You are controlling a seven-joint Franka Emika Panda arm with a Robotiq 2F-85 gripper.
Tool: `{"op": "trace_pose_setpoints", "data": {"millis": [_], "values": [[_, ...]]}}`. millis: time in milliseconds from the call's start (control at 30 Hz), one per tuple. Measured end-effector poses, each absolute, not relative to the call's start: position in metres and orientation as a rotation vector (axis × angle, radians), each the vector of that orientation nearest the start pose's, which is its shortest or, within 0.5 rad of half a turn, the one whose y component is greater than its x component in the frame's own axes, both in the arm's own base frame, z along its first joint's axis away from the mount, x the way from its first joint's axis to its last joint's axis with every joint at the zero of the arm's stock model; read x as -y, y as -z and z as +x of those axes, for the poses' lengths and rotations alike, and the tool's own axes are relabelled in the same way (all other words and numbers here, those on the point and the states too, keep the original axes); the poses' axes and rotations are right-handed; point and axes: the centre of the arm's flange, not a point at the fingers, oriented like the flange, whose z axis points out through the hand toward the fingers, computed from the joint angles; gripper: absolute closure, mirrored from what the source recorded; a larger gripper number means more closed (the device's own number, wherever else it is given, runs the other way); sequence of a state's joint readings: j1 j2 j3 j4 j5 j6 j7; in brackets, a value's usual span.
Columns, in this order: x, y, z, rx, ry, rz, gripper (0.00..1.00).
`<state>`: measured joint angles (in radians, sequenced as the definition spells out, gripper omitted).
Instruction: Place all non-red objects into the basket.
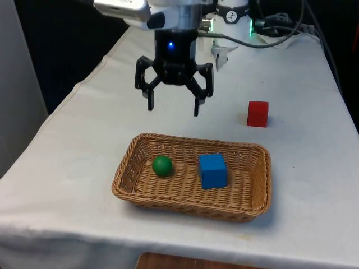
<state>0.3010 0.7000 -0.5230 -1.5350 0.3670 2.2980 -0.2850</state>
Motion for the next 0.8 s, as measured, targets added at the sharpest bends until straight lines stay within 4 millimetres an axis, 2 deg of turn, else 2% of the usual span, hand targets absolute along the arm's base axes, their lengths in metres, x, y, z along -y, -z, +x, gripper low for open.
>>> {"op": "trace_pose_setpoints", "data": {"millis": [800], "values": [[0.071, -0.346, 0.665, -0.047, 0.248, -3.121, 0.0]]}}
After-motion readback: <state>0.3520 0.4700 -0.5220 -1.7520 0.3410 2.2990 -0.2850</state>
